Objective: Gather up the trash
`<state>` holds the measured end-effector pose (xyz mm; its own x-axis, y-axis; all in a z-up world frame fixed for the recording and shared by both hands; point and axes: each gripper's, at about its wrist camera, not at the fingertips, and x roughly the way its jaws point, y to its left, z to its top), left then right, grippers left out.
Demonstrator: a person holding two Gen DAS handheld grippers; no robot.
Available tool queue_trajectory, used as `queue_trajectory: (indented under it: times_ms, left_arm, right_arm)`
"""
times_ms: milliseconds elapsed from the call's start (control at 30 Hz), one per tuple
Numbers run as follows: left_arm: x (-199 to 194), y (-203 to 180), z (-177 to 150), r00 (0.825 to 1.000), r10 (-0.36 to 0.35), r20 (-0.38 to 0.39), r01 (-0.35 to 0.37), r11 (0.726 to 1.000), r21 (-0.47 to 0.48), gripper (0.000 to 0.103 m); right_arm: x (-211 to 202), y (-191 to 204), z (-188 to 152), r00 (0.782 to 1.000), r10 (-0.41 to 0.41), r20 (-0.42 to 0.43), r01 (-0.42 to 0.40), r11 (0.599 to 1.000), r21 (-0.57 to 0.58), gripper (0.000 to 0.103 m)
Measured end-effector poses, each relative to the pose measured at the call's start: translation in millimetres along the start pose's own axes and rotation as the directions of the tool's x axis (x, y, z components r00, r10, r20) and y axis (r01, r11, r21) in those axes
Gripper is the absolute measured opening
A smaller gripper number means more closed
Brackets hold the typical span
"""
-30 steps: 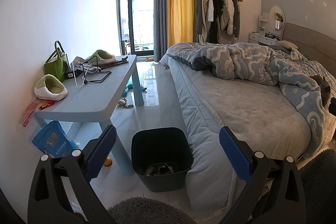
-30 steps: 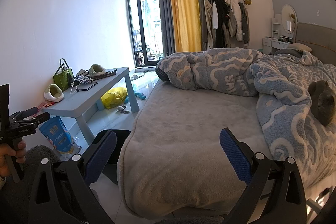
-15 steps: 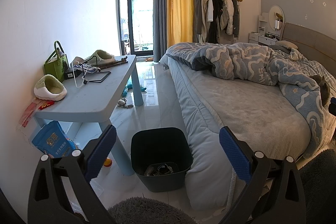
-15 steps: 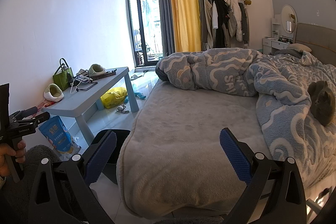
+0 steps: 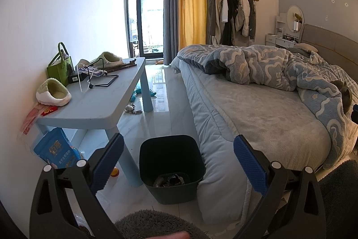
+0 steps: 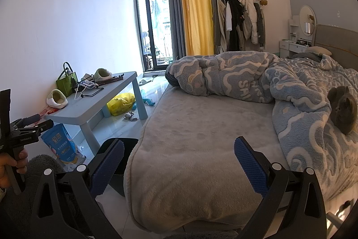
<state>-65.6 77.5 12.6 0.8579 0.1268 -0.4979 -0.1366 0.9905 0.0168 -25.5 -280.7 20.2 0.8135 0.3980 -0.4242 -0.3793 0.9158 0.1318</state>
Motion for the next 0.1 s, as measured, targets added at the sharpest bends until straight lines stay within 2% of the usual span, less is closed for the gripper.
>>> queue_trajectory:
  times_ms: [100]
  left_arm:
    - [0.1, 0.0, -0.1, 1.000, 0.000, 0.000, 0.000, 1.000, 0.002, 0.100]
  right_arm:
    - [0.2, -0.3, 0.2, 1.000, 0.001, 0.000, -0.001, 1.000, 0.000, 0.100]
